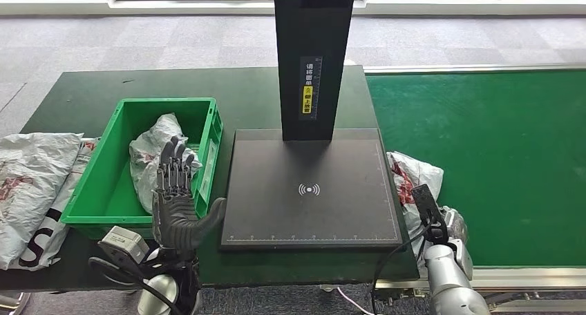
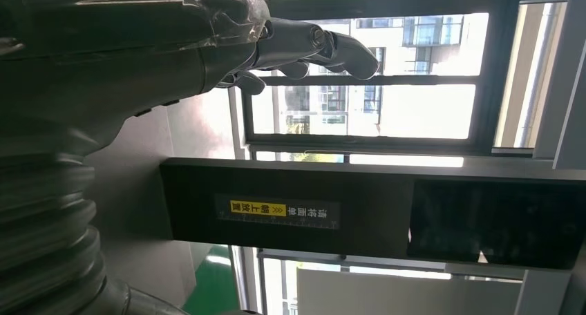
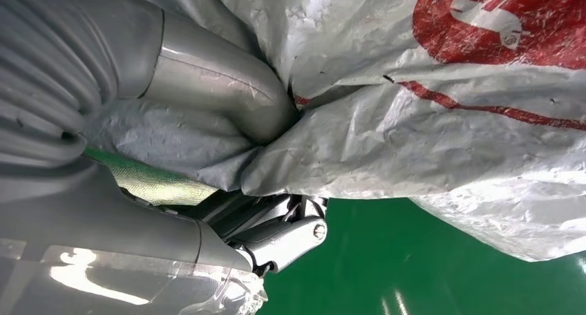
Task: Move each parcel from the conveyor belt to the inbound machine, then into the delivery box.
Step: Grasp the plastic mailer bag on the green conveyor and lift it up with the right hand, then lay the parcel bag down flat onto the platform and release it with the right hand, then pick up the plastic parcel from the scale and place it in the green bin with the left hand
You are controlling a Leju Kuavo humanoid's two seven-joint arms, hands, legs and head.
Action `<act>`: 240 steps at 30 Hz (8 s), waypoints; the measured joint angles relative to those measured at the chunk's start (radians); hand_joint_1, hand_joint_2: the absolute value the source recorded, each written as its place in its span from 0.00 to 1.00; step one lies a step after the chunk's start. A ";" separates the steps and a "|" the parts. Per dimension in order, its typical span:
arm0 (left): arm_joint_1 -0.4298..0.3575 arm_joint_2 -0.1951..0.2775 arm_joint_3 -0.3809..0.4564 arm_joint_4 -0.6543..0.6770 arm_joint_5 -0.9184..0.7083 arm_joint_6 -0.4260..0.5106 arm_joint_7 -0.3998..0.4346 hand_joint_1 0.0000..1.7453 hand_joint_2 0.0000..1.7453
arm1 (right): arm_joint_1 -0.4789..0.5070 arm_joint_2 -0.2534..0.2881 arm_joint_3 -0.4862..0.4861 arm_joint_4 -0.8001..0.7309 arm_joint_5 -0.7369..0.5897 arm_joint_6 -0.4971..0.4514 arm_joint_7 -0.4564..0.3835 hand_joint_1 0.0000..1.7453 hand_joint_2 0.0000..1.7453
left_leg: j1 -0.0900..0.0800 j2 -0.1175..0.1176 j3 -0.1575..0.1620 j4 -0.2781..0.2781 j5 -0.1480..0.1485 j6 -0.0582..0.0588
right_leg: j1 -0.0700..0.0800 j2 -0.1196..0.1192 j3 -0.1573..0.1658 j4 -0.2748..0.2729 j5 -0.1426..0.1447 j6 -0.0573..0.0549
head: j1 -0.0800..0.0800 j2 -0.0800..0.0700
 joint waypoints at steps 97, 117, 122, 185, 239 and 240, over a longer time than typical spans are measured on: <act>-0.036 0.010 -0.079 0.112 -0.017 0.151 0.000 0.00 1.00 | 0.267 0.250 0.873 -0.557 -0.640 -0.327 -0.291 0.00 0.00 | 0.002 -0.006 -0.008 -0.001 0.001 -0.002 | 0.002 -0.004 -0.008 0.001 -0.003 -0.002 | 0.000 0.000; -0.040 0.011 -0.086 0.142 -0.021 0.165 0.000 0.00 1.00 | 0.345 0.242 0.805 -0.885 -0.436 -0.482 -0.179 0.00 0.00 | 0.002 -0.004 -0.008 -0.001 0.000 -0.002 | 0.002 -0.003 -0.009 0.001 -0.003 -0.002 | 0.000 0.000; -0.041 0.011 -0.086 0.144 -0.021 0.165 0.000 0.00 1.00 | 0.350 0.242 0.797 -0.905 -0.437 -0.482 -0.179 0.00 0.00 | 0.002 -0.004 -0.008 -0.001 0.000 -0.002 | 0.002 -0.003 -0.009 0.001 -0.003 -0.002 | 0.000 0.000; -0.709 -0.068 -0.916 1.196 -0.307 0.355 0.664 1.00 1.00 | 0.400 0.236 0.902 -1.330 -0.633 -0.481 -0.412 0.00 1.00 | -0.001 -0.003 -0.008 0.000 0.002 0.000 | -0.001 -0.001 -0.009 0.001 0.000 -0.001 | 0.000 0.000; -0.552 -0.069 -0.132 0.475 -1.465 0.574 0.607 1.00 1.00 | 0.410 0.232 0.861 -1.329 -0.728 -0.480 -0.411 0.00 1.00 | -0.001 0.000 -0.009 0.000 0.001 -0.001 | -0.001 0.001 -0.010 0.002 0.000 -0.001 | 0.000 0.000; -0.553 -0.068 -0.125 0.470 -1.475 0.574 0.625 1.00 1.00 | 0.410 0.232 0.860 -1.330 -0.729 -0.481 -0.411 0.00 1.00 | -0.001 0.000 -0.008 0.000 0.001 -0.001 | -0.001 0.001 -0.010 0.002 0.000 -0.001 | 0.000 0.000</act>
